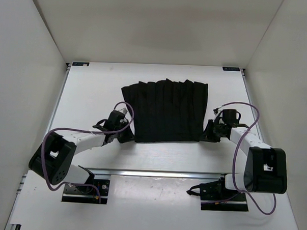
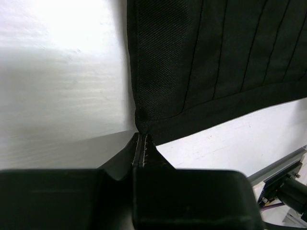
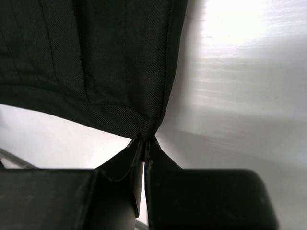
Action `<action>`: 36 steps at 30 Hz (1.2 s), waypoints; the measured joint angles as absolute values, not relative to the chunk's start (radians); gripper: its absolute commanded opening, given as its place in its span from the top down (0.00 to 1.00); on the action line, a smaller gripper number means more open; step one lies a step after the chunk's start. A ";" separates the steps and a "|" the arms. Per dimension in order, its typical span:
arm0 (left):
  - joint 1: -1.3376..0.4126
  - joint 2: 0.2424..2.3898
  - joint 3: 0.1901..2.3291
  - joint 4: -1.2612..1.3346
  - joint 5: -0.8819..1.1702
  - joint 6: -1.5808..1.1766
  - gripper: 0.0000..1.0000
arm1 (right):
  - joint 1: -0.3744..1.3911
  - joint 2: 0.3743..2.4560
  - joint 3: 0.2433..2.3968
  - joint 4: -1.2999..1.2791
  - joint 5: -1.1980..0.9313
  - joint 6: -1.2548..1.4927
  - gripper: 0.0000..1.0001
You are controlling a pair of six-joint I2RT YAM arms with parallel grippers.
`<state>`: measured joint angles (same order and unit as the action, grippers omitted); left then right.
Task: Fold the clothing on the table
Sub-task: Fold the skirt
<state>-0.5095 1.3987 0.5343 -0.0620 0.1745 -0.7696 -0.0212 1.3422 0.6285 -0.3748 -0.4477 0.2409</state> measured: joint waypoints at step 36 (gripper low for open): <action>-0.302 1.703 1.846 -0.369 0.071 -0.262 1.00 | 0.012 1.674 1.824 -0.393 -0.467 0.129 1.00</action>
<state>-0.3016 1.7027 1.8458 -0.3691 0.0711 -0.2615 0.0116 1.6745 1.8244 -0.3935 -0.4675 0.1287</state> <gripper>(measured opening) 0.031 0.006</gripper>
